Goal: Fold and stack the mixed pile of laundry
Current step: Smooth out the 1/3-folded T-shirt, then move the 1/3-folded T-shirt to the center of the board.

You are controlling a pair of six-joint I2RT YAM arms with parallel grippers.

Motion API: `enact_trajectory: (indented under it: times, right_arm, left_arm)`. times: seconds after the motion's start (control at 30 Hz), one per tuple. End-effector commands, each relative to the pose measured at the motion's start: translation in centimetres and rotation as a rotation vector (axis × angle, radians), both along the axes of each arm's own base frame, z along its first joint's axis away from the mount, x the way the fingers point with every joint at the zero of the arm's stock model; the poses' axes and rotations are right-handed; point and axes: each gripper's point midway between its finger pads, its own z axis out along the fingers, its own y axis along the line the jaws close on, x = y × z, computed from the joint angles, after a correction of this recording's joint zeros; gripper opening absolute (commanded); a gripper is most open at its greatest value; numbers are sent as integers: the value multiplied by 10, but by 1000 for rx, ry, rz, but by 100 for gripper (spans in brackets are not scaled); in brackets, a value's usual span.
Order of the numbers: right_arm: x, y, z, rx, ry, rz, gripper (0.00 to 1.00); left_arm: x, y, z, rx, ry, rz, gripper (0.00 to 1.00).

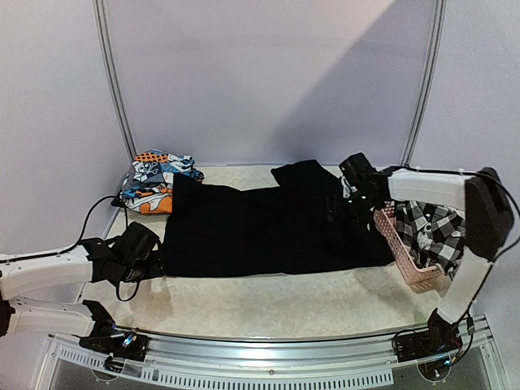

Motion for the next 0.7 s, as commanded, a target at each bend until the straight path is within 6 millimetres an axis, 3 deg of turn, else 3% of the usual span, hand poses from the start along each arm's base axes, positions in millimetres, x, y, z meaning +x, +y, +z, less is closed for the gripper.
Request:
enact_trajectory:
  times: [0.0, 0.2, 0.4, 0.5, 0.57, 0.63, 0.67]
  right_arm:
    - [-35, -25, 25, 37, -96, -84, 82]
    - [-86, -44, 19, 91, -103, -114, 82]
    - [-122, -78, -8, 35, -56, -201, 79]
    - [-134, -94, -21, 9, -42, -268, 77]
    - [-142, -103, -30, -8, -29, -302, 76]
    - [-145, -109, -35, -21, -25, -333, 76]
    - [-146, -113, -36, -33, -25, -349, 75]
  left_arm:
    - [-1, -3, -2, 30, 39, -12, 71]
    - [-3, -14, -21, 6, 86, -57, 62]
    - [6, -19, -31, -1, 73, -46, 52]
    - [12, -21, -32, -4, 52, -40, 40]
    - [17, -23, -30, -3, 30, -43, 24]
    - [19, -21, -28, 6, 19, -33, 2]
    - [18, -16, -27, 19, 18, -17, 0]
